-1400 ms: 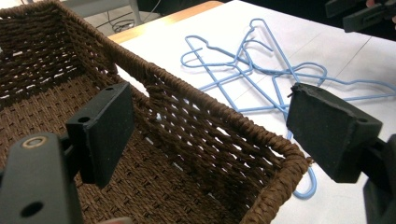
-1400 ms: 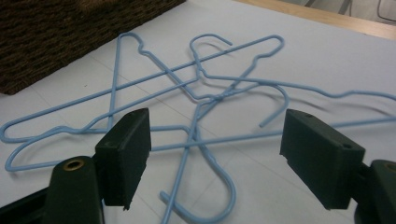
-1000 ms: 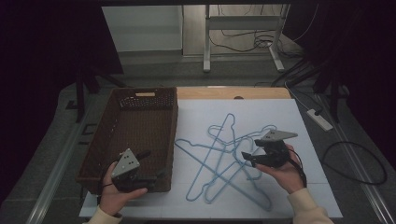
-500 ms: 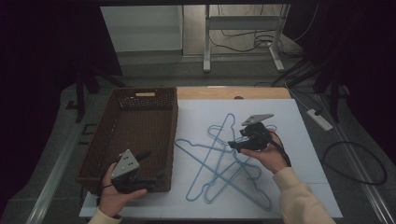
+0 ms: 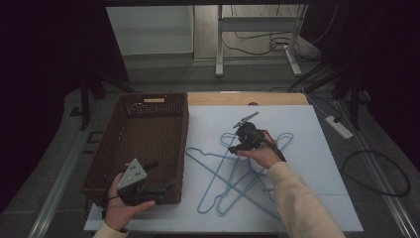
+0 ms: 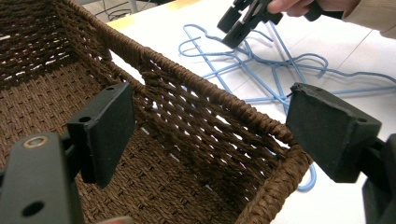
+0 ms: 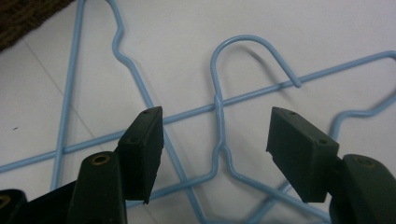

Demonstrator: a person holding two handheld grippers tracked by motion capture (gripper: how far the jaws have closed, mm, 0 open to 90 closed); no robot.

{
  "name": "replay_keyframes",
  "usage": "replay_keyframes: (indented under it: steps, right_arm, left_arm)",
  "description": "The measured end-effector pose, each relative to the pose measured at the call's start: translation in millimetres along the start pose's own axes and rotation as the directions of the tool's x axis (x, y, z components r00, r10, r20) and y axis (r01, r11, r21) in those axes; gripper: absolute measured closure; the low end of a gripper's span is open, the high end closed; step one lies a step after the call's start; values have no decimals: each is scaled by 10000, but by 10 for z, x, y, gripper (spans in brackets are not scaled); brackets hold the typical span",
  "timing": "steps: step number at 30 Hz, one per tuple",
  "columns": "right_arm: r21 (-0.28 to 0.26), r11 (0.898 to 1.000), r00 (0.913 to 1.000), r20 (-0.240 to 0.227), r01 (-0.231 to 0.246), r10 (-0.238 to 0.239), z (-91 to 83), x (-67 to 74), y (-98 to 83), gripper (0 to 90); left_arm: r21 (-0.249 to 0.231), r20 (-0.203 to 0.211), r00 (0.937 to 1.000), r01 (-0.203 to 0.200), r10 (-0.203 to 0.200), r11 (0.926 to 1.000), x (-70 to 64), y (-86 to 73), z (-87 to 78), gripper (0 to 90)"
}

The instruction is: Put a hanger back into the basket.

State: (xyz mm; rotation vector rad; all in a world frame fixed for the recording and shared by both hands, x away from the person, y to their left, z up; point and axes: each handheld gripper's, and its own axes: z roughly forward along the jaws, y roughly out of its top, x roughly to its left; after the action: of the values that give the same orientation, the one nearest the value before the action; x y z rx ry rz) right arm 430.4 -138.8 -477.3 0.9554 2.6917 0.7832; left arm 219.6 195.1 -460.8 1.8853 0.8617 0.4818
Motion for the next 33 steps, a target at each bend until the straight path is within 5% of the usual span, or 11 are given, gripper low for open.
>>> replay_keyframes:
  steps: [11, 20, 26, 33]
  right_arm:
    - [528, 9985, 9999, -48, 108, -106, 203, -38, 24, 584]
    - [1171, 9910, 9968, 385, 657, -706, 324, 17, 7, 819]
    - [839, 9934, 9946, 606, 786, -838, 261, 49, 14, 857]
    - [-214, 9936, 9904, 853, 1105, -1083, -42, 100, -29, 863]
  left_arm:
    - [24, 13, 10000, 2, -2, 10000, 3, -7, 10, 165]
    - [52, 23, 10000, -5, 5, 10000, 0, -10, 17, 167]
    - [32, 0, 10000, 7, -7, 10000, 4, -10, 8, 167]
    - [9, -22, 10000, 34, -34, 10000, 7, -8, 1, 167]
